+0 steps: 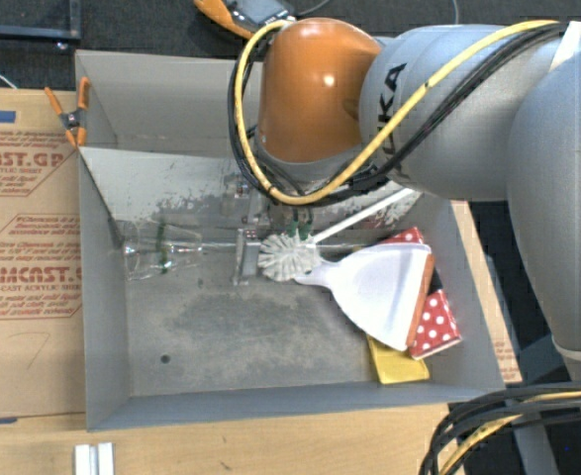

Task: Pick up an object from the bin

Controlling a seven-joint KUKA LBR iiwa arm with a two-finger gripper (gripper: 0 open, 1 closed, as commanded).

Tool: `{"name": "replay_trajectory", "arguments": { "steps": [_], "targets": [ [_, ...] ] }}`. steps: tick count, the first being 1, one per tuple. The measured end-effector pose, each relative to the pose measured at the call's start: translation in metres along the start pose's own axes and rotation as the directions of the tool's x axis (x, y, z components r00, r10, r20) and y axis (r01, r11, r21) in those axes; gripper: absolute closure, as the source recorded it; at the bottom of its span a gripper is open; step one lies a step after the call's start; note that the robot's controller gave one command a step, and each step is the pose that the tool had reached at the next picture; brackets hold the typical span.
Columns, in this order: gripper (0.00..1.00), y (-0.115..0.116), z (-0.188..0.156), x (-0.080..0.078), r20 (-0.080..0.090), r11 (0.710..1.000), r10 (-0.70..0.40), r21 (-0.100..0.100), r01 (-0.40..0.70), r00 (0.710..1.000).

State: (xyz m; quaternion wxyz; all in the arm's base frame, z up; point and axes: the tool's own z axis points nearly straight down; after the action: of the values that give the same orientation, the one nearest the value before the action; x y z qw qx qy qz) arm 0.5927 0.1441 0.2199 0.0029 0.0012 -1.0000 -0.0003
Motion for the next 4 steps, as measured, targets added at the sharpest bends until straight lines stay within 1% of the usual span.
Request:
{"name": "replay_trajectory", "arguments": {
  "steps": [1,2,3,4],
  "targets": [
    [0.0,-0.001,-0.005,-0.002,0.008,1.0,0.003,-0.001,-0.003,1.0],
    [0.0,0.026,0.105,0.0,0.007,0.998,0.055,-0.003,-0.055,0.998],
    [0.0,0.033,0.142,-0.007,0.031,0.994,0.105,-0.013,-0.105,0.994],
    [0.0,0.046,0.09,-0.003,0.014,0.999,-0.054,-0.004,0.054,0.998]
  ]
}}
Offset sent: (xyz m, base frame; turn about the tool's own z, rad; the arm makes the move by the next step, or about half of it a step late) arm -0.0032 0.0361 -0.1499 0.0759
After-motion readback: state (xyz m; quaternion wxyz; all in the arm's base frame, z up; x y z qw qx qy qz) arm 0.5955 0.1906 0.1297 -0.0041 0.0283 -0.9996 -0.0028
